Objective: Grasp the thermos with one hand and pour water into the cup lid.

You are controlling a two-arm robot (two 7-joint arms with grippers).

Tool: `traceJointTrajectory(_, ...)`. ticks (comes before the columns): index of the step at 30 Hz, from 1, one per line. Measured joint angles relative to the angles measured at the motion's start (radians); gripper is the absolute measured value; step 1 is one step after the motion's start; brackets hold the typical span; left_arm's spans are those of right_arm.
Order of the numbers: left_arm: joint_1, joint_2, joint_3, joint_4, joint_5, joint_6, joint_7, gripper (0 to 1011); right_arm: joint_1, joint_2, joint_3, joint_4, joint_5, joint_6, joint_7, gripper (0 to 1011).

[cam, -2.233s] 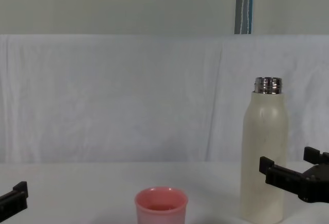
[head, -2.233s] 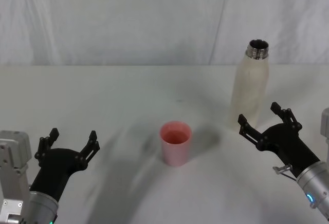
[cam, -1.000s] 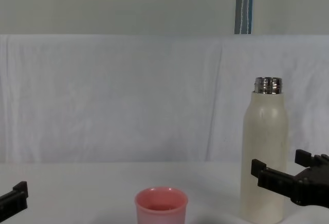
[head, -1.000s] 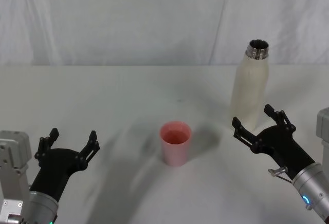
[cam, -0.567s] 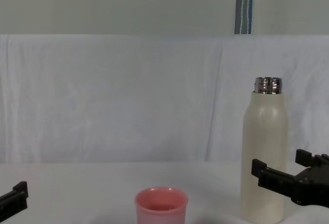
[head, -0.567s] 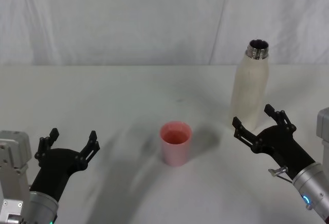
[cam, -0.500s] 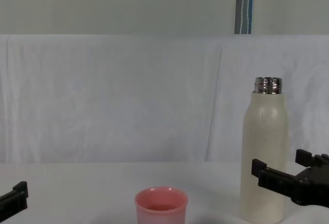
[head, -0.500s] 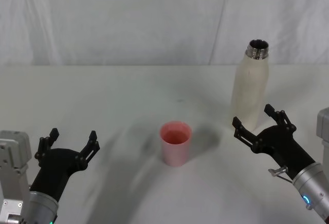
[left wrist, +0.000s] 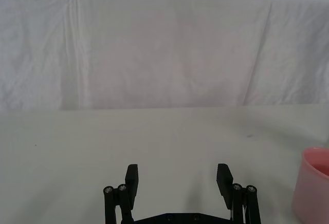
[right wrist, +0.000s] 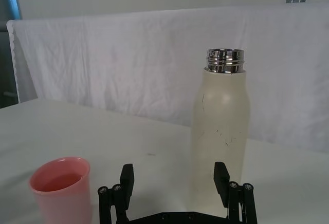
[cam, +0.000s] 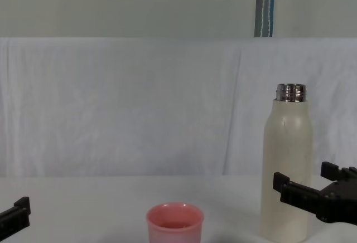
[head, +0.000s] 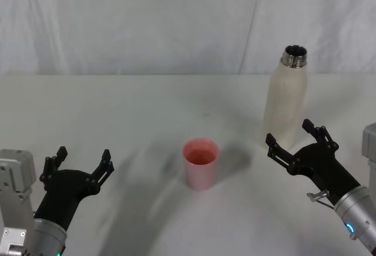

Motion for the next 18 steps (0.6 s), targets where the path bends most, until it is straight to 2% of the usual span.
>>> traceJointTrajectory(18,0.0,0.0,0.0,0.0,0.0,0.0,0.0,1001,0.0,0.0,0.0,0.0,0.0,0.0,0.0,1001)
